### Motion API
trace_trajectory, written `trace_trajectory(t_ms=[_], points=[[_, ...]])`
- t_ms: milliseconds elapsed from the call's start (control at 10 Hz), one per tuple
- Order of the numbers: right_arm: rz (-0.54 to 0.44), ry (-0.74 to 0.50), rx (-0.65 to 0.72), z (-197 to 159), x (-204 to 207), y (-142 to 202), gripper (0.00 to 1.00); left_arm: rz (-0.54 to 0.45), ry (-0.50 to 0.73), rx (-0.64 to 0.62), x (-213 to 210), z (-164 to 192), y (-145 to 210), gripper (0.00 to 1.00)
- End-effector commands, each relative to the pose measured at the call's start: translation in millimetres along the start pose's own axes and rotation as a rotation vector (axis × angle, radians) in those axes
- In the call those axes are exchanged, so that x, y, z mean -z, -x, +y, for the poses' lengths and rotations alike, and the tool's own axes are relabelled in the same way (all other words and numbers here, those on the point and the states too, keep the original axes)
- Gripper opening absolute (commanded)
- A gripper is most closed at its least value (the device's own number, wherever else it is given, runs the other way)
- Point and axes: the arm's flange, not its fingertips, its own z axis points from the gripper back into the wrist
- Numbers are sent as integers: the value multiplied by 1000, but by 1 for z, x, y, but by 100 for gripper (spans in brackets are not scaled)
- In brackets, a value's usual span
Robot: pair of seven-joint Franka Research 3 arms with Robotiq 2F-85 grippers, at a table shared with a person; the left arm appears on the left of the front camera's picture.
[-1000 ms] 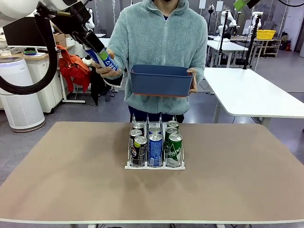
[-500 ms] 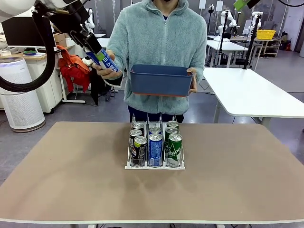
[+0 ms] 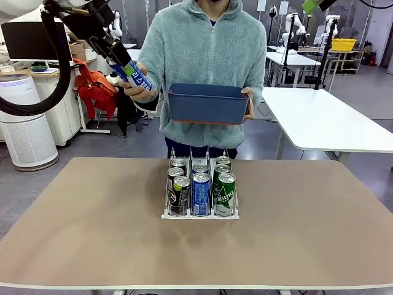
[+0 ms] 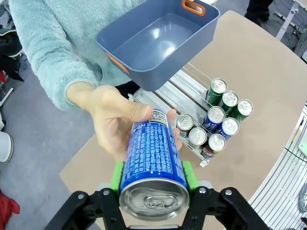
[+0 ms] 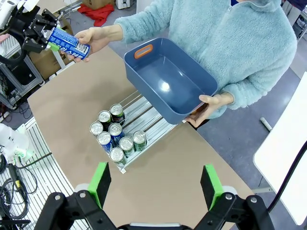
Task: Fill the beverage cans into the dispenser.
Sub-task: Pick up the Ionic drink handed by the human, then place the picked Ionic drink in the line of the Automatic Can Dispenser with the same cans.
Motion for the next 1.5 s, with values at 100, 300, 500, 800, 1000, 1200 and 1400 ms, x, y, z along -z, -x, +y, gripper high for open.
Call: trace_trajectory(t_ms=[100, 300, 500, 800, 1000, 1200, 1400], points=[[6, -6, 2, 0, 0, 2, 100, -27, 16, 25, -4, -2, -1, 0], [6, -6, 2, 0, 0, 2, 100, -2, -2, 2, -1, 0, 0, 0], [6, -6, 2, 0, 0, 2, 100, -2, -2, 2, -1, 0, 0, 0], [6, -6, 2, 0, 0, 2, 100, -2, -2, 2, -1, 0, 0, 0], [6, -6, 2, 0, 0, 2, 100, -2, -2, 2, -1, 0, 0, 0], [6, -6, 2, 0, 0, 2, 100, -2, -2, 2, -1, 0, 0, 0], [6, -6, 2, 0, 0, 2, 100, -2, -2, 2, -1, 0, 0, 0]])
